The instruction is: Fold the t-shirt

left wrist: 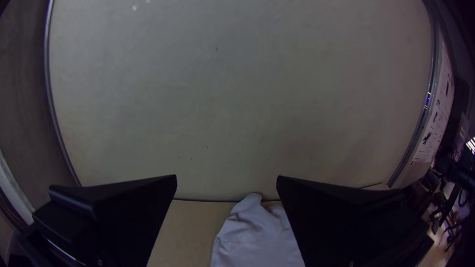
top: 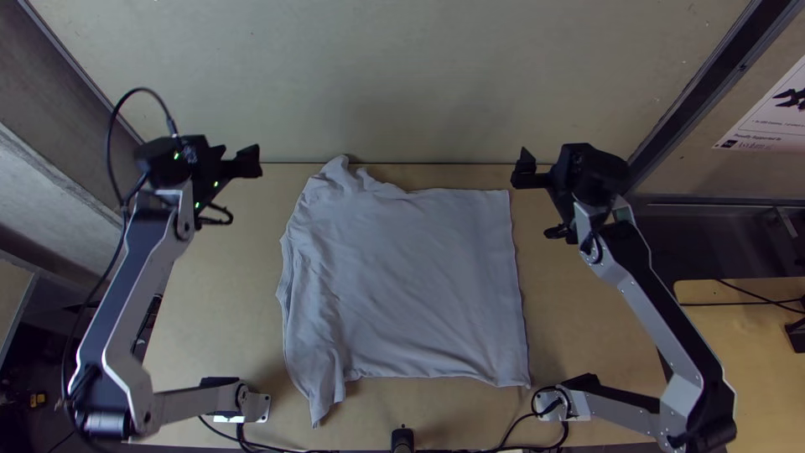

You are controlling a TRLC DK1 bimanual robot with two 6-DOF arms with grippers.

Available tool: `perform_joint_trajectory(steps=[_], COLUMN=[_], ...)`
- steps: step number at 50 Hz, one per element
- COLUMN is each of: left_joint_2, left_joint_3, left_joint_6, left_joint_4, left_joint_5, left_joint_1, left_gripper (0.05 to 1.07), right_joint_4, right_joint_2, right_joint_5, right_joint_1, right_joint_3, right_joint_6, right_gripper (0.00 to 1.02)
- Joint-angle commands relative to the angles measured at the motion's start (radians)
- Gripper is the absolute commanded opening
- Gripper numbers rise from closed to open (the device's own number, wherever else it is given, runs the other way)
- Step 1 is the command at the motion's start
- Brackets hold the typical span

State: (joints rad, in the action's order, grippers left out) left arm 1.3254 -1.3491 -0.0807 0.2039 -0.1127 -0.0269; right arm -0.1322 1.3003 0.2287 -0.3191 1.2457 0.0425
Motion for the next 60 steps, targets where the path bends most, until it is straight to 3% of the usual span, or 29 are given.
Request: perform_joint_trajectory(steps=[1, 15, 27, 33, 50, 55, 60], left_joint_2=[0.104, 0.353, 0.595, 0.722, 0.943, 0.979, 1.006], left_joint_3=[-0.113, -0.375, -0.601, -0.703, -0.895, -0.909, -0.914], left_joint_6=[-0.045, -0.07, -0.093, -0.091, -0.05, -0.03, -0.017], left_joint_4=[0.042, 0.219, 0.384, 0.445, 0.505, 0.503, 0.5], left_joint_5=[-0.015, -0.036, -0.042, -0.039, 0.028, 0.047, 0.048], left_joint_1=[0.01, 0.073, 0.108, 0.113, 0.12, 0.127, 0.13], left_gripper=[1.02, 1.02, 1.01, 0.92, 0.91, 0.8, 0.78], right_joint_4=[-0.033, -0.218, -0.294, -0.316, -0.372, -0.38, -0.405], right_joint_2=[0.071, 0.257, 0.313, 0.324, 0.399, 0.421, 0.442], right_joint_5=[0.004, -0.035, -0.061, -0.068, -0.103, -0.104, -0.106], right_joint_1=[0.006, 0.057, 0.092, 0.101, 0.13, 0.135, 0.14], right_joint_3=[0.061, 0.233, 0.256, 0.259, 0.29, 0.301, 0.322], right_joint_6=[0.045, 0.165, 0.244, 0.252, 0.252, 0.267, 0.277], right_gripper=[0.99, 0.99, 0.99, 0.99, 0.99, 0.99, 0.99])
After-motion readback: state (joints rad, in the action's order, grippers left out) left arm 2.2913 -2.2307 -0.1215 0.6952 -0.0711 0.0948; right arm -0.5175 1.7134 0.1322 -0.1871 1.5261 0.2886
